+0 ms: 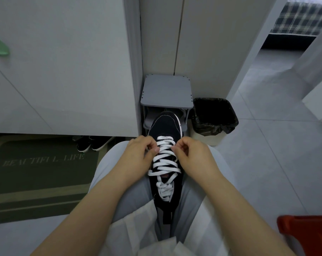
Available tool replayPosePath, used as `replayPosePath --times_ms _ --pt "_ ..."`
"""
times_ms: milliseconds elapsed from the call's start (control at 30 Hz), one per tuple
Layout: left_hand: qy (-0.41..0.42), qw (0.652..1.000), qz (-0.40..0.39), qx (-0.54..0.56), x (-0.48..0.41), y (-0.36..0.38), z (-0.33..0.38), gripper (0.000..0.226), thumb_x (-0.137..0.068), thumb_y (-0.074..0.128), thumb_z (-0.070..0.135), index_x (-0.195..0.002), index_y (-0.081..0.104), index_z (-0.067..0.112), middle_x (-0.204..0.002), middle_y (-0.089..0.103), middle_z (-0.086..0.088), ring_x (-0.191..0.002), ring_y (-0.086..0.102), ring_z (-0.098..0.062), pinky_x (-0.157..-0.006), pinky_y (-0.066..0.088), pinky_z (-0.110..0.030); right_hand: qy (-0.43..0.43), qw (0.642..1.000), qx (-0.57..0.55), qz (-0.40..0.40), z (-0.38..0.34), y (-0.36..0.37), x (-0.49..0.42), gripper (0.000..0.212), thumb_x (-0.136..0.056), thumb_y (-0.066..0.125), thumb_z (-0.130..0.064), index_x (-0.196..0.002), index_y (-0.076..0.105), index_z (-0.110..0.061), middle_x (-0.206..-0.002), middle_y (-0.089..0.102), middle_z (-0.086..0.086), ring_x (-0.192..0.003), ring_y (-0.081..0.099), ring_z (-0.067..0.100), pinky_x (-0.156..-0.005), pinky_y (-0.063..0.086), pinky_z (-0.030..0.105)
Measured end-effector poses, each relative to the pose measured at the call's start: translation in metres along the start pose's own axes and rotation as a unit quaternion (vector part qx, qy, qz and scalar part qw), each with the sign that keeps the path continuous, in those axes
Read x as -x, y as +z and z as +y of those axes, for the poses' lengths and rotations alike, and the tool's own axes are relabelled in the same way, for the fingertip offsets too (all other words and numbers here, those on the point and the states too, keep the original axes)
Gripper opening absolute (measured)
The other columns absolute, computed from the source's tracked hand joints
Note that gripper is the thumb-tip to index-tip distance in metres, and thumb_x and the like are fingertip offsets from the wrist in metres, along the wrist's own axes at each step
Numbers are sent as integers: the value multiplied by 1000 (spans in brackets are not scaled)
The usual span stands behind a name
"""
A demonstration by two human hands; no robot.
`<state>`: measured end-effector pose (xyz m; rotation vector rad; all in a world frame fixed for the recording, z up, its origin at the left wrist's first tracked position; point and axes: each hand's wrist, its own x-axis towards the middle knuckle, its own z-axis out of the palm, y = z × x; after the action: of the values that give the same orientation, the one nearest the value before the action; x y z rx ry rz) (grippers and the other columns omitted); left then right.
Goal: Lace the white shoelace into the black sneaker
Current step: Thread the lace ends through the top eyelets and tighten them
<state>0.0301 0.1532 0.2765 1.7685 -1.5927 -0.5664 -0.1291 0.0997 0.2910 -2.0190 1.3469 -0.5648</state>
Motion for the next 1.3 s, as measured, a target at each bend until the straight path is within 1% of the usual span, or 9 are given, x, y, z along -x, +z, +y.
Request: replayPosePath --times_ms 133,333,433,700,800,967,1067,1133,1300 --pt "-3 1000 6 27 1 -3 -3 21 -89 54 16 -71 49 27 -80 53 5 -79 48 -14 -71 34 -23 -6 1000 -19 -9 4 -2 0 14 -88 60 -28 -76 58 -21 -68 60 -6 -60 52 6 -60 44 20" --pt "-22 996 35 82 -9 0 6 12 -89 55 13 -80 53 20 -73 52 8 -62 44 -4 -60 36 -8 -4 996 -77 37 3 0 -10 10 -82 68 -29 -79 61 -22 -75 61 -7 -61 50 3 -61 42 15" --pt "-18 999 18 45 -13 1 5 15 -89 55 14 -76 51 20 -73 49 8 -64 43 -4 -61 35 -8 -23 998 -40 33 5 5 -13 9 -84 65 -25 -77 60 -21 -80 61 -5 -65 52 7 -64 44 22" --pt "-26 996 -5 80 -11 -4 3 24 -92 50 12 -72 44 26 -79 47 7 -67 42 -5 -63 34 -5 -35 996 -66 39 8 4 -14 13 -86 62 -28 -74 59 -24 -78 61 -6 -63 50 4 -59 38 10" --pt "-29 994 9 104 -11 1 3 18 -91 53 16 -77 48 25 -80 50 6 -66 43 -6 -62 36 -6 -44 994 -90 51 2 3 -23 7 -84 64 -26 -77 63 -25 -78 61 -5 -64 50 3 -63 40 15" --pt "-21 997 13 79 -12 4 2 21 -91 52 16 -75 47 28 -85 49 3 -70 45 -5 -65 35 -3 -57 998 -21 12 -3 11 -28 3 -85 63 -20 -83 65 -19 -88 51 -6 -73 51 7 -74 45 24" --pt "-20 998 10 65 -13 4 2 24 -92 50 15 -73 44 29 -83 47 6 -69 43 -4 -64 34 -5 -40 999 -32 12 -1 11 -28 7 -89 58 -20 -84 61 -17 -93 51 -4 -75 51 6 -75 41 18" --pt "-23 997 18 65 -12 5 2 25 -92 49 15 -73 43 28 -82 47 5 -68 43 -4 -63 34 -5 -27 996 -78 19 1 9 -28 7 -88 60 -18 -81 61 -19 -90 54 -3 -71 51 2 -68 38 9" --pt "-23 996 35 79 -9 7 0 23 -92 50 18 -74 44 30 -84 51 3 -67 44 -4 -63 35 -6 1 988 -140 65 7 1 -21 13 -85 64 -25 -75 62 -18 -69 60 -5 -61 54 2 -60 40 10"
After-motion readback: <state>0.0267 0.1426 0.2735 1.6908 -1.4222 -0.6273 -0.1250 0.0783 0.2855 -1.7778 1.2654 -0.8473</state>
